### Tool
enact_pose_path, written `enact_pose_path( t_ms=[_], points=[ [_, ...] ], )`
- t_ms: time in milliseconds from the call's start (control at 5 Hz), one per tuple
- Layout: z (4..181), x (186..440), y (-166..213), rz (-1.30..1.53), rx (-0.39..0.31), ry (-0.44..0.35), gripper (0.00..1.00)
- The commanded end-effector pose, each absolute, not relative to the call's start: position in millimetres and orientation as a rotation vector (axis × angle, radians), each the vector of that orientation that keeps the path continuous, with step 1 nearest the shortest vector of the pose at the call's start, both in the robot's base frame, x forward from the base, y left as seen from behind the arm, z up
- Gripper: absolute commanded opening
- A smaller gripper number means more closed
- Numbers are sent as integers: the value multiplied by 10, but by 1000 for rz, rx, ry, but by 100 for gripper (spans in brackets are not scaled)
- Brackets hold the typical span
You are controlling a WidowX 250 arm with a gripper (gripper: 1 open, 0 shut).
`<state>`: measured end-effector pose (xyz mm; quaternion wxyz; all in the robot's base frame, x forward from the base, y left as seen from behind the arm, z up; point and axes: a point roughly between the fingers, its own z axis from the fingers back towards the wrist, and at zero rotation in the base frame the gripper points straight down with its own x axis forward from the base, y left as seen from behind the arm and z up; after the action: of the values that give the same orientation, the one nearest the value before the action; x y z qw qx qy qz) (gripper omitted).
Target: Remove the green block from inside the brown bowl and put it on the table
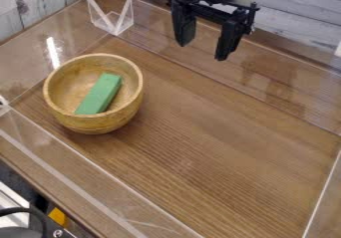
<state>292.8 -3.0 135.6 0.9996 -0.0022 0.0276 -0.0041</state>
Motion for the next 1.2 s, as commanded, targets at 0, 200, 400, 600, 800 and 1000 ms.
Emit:
enact_pose_path(
  t_ms=[0, 200, 400, 600, 800, 1000],
  points=[
    [1332, 2960, 58, -20, -4, 70, 100],
    [1349, 2882, 99, -8, 1, 73, 100],
    [1404, 2800, 127, 0, 7, 72, 100],
    [1427, 2860, 193, 30, 9, 78, 100],
    [1466, 2888, 351, 70, 10, 79, 100],
    [1567, 2776, 485, 151, 16, 77, 100]
  ],
)
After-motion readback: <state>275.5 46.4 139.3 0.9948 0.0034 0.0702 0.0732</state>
